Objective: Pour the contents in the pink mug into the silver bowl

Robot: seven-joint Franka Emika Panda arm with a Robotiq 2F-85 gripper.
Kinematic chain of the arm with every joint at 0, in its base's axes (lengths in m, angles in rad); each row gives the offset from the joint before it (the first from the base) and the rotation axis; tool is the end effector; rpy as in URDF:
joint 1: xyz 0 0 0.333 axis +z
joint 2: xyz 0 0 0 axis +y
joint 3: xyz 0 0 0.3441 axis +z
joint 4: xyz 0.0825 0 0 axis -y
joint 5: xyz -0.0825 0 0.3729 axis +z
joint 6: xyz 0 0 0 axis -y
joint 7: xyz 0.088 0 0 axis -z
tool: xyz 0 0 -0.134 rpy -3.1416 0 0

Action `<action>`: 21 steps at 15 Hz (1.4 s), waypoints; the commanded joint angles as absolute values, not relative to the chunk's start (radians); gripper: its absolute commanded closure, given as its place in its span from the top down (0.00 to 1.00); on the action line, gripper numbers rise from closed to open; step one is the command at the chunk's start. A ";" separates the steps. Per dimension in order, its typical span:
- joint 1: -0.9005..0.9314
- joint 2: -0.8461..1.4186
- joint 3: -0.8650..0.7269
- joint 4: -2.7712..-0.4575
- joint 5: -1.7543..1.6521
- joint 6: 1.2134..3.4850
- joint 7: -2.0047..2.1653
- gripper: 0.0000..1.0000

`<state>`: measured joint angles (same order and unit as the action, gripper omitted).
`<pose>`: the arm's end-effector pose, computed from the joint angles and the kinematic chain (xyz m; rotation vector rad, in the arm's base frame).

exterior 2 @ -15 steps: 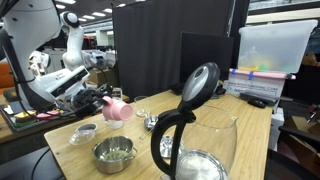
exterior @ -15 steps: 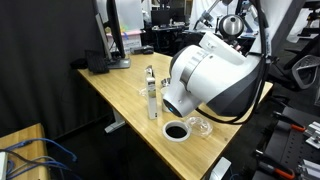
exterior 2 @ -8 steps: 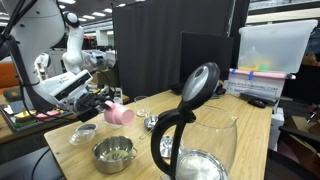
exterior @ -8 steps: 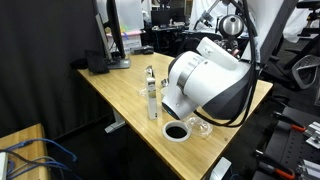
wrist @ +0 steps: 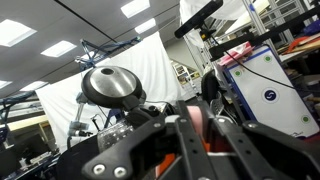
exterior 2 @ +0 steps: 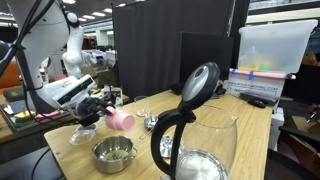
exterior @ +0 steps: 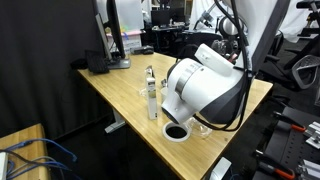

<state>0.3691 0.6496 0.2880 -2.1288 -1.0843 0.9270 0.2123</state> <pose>0.4086 0.1328 0.2062 1.1563 0.6779 -0.9725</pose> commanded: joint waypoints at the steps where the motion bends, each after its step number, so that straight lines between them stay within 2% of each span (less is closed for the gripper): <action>1: 0.354 0.670 0.296 -2.106 -1.083 0.925 0.208 0.04; 21: 0.351 0.712 0.294 -2.093 -1.085 0.916 0.205 0.04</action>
